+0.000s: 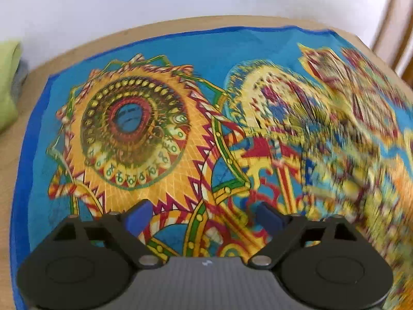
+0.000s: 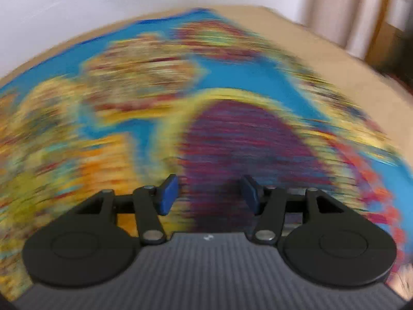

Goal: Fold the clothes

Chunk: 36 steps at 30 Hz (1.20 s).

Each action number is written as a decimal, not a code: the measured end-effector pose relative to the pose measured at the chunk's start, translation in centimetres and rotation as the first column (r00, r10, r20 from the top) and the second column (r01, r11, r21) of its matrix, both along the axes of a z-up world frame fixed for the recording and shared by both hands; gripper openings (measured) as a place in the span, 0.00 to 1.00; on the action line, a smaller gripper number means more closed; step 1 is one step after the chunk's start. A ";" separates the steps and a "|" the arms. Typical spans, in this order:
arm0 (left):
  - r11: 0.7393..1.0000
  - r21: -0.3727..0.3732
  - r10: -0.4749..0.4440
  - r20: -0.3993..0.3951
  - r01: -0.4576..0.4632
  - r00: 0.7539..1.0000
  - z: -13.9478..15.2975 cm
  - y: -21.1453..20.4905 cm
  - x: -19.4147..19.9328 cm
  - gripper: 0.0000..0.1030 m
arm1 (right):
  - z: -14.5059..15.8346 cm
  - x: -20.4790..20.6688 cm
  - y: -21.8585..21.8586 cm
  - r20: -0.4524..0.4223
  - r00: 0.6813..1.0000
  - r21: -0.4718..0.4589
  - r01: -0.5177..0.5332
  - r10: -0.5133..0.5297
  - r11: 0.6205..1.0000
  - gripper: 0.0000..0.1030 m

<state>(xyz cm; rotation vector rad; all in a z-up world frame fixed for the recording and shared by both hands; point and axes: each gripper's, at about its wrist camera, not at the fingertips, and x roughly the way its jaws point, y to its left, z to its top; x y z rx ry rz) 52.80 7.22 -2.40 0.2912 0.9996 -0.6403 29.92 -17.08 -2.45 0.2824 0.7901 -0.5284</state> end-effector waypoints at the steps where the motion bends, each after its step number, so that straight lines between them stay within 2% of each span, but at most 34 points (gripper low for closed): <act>1: 0.999 -0.043 0.010 -0.010 -0.011 1.000 0.5 -0.4 0.0 0.78 | 0.0 0.2 -0.3 0.011 1.000 0.006 -0.013 0.013 1.000 0.54; 3: 0.995 -0.102 0.002 -0.047 -0.007 0.999 1.2 -2.8 -0.5 0.78 | 0.0 0.7 -1.0 0.032 0.999 0.018 -0.040 0.039 0.999 0.50; 4: 0.993 -0.118 -0.013 -0.061 0.005 0.998 1.3 -4.4 -1.1 0.78 | 0.0 1.0 -1.3 0.043 0.998 0.024 -0.053 0.052 0.998 0.42; 5: 0.992 -0.127 -0.029 -0.069 0.020 0.997 1.2 -5.9 -1.9 0.78 | 0.0 1.2 -1.6 0.053 0.996 0.030 -0.067 0.065 0.997 0.28; 7: 0.993 -0.110 -0.059 -0.077 0.051 0.995 0.7 -8.9 -4.0 0.78 | -0.2 2.0 -2.0 0.069 0.992 0.039 -0.107 0.104 0.993 0.25; 9: 0.995 -0.075 -0.074 -0.067 0.069 0.995 -0.2 -11.6 -6.0 0.79 | -0.8 3.4 -1.4 0.062 0.981 -0.024 -0.182 0.183 0.983 0.25; 11: 0.999 -0.021 -0.046 0.002 0.046 0.999 -0.7 -12.9 -7.4 0.81 | -0.8 3.1 -2.1 0.054 0.975 -0.064 -0.214 0.217 0.975 0.24; 13: 1.000 0.008 -0.012 0.026 0.012 1.000 -0.9 -13.2 -7.7 0.81 | -0.7 2.2 -3.4 0.044 0.971 -0.077 -0.230 0.234 0.970 0.24; 16: 0.999 0.018 0.032 -0.007 -0.032 0.999 -0.7 -13.2 -7.5 0.81 | -0.4 -0.1 -7.1 0.036 0.983 -0.067 -0.180 0.182 0.981 0.26; 18: 0.998 0.036 0.050 -0.024 -0.049 0.998 -0.4 -13.4 -7.6 0.81 | -0.1 -1.2 -9.3 0.041 0.984 0.005 -0.175 0.174 0.985 0.27; 19: 0.997 0.053 0.049 -0.027 -0.048 0.998 -0.2 -13.6 -7.9 0.81 | 0.1 -1.3 -9.8 0.045 0.982 0.052 -0.185 0.183 0.981 0.30; 21: 0.996 0.075 0.045 -0.031 -0.043 0.999 0.2 -13.9 -8.5 0.81 | 0.7 -1.1 -10.0 0.093 0.970 0.174 -0.240 0.227 0.955 0.32; 23: 0.996 0.079 0.037 -0.033 -0.034 0.999 0.4 -14.1 -9.1 0.81 | 1.2 -0.7 -9.3 0.142 0.947 0.238 -0.316 0.289 0.918 0.45; 25: 0.997 0.075 0.029 -0.039 -0.026 0.999 0.6 -14.2 -9.8 0.81 | 1.6 -0.2 -7.8 0.154 0.928 0.209 -0.365 0.338 0.907 0.52; 29: 0.999 0.052 0.011 -0.063 -0.008 0.998 0.1 -14.1 -11.2 0.81 | 2.0 1.1 -5.2 0.082 0.913 0.116 -0.407 0.400 0.906 0.52; 36: 0.997 0.068 -0.025 -0.045 0.029 0.999 -0.5 -13.6 -12.8 0.81 | 2.3 2.8 -3.4 0.057 0.901 0.104 -0.435 0.431 0.895 0.52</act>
